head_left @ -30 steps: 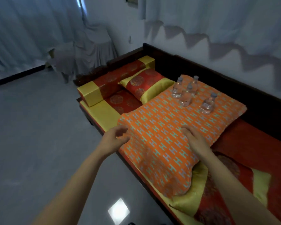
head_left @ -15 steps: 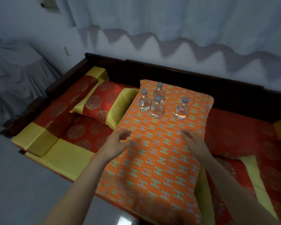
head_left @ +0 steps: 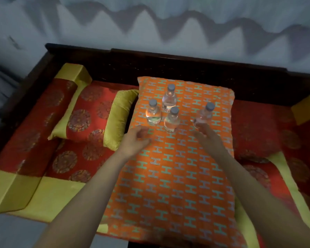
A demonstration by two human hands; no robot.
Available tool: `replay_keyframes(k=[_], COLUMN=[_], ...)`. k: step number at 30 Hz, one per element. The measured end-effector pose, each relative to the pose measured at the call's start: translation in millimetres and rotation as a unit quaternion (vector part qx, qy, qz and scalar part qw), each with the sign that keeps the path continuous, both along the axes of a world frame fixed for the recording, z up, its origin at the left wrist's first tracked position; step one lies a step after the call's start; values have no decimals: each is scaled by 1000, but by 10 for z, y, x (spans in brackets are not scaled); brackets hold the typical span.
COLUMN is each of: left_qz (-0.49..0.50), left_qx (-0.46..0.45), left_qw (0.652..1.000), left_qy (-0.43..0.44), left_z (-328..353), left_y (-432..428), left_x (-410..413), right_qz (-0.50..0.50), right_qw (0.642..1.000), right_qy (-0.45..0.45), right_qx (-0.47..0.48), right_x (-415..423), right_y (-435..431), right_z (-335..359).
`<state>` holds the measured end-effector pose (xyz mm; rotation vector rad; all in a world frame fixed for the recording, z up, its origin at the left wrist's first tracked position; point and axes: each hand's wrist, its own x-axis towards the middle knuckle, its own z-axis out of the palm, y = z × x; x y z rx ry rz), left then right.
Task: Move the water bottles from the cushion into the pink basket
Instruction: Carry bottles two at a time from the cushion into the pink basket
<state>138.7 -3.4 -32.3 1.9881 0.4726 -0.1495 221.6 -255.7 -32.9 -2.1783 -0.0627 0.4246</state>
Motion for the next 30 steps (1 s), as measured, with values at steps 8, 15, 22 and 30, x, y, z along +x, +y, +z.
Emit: replay_keyframes(k=[8, 15, 22, 30], left_qz=[-45, -92, -107, -62], left_qx=[25, 24, 54, 53], left_qw=[999, 995, 992, 996], left_qy=[-3, 18, 43, 25], left_z=[-355, -689, -782, -773], left_y=[364, 441, 382, 418], left_x=[853, 1290, 1473, 1388], right_qz=[16, 41, 21, -51], right_qw=[999, 995, 997, 997], right_qy=[-12, 29, 46, 3], right_qx=[-46, -91, -51, -51], right_x=[502, 795, 821, 703], right_y=[708, 954, 1004, 1006], right_z=[-306, -790, -866, -839])
